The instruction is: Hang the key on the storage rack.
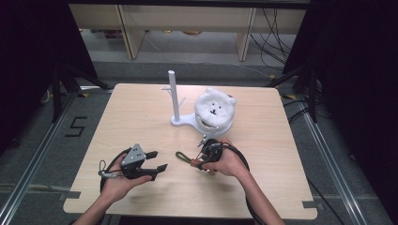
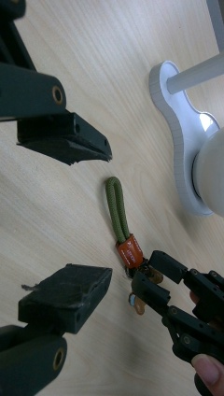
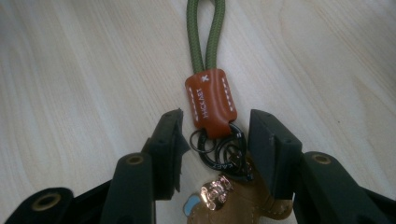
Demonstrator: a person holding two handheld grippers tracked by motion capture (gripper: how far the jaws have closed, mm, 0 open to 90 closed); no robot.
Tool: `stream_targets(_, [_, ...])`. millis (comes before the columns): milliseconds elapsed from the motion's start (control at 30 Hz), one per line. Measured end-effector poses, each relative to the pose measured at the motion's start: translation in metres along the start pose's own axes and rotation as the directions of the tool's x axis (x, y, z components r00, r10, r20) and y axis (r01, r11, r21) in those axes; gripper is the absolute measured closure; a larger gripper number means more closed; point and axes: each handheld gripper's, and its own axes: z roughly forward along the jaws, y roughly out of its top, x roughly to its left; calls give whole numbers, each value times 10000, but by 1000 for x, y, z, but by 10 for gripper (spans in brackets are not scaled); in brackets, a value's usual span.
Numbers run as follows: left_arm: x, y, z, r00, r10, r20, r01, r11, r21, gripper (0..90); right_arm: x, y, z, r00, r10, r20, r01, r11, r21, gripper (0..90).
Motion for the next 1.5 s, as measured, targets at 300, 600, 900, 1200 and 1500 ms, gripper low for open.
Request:
stream_targets(300, [1, -2, -1, 10000, -24, 49, 24, 10000, -26, 358, 5, 3, 8, 9991, -396, 175, 391, 9989, 240, 575])
stream_targets(600, [2, -2, -3, 10000, -64, -36, 64, 10000, 14, 359, 6, 6, 12, 9981, -487, 364, 474, 9982, 365, 631])
stream_targets(900, [2, -4, -2, 10000, -72, 55, 72, 10000, 20, 358, 15, 9, 14, 9913, -1016, 841, 964, 9933, 641, 666])
stream_targets(1200, [4, -5, -4, 9998, -213, -40, 213, 9998, 0, 359, 13, 2, 12, 9962, -488, 718, 487, 9988, 24, 688])
stream_targets(1500, [6, -7, -3, 9984, -560, 5, 560, 9983, -141, 370, 11, -9, 9, 9970, 250, 735, -148, 9905, -1367, 690])
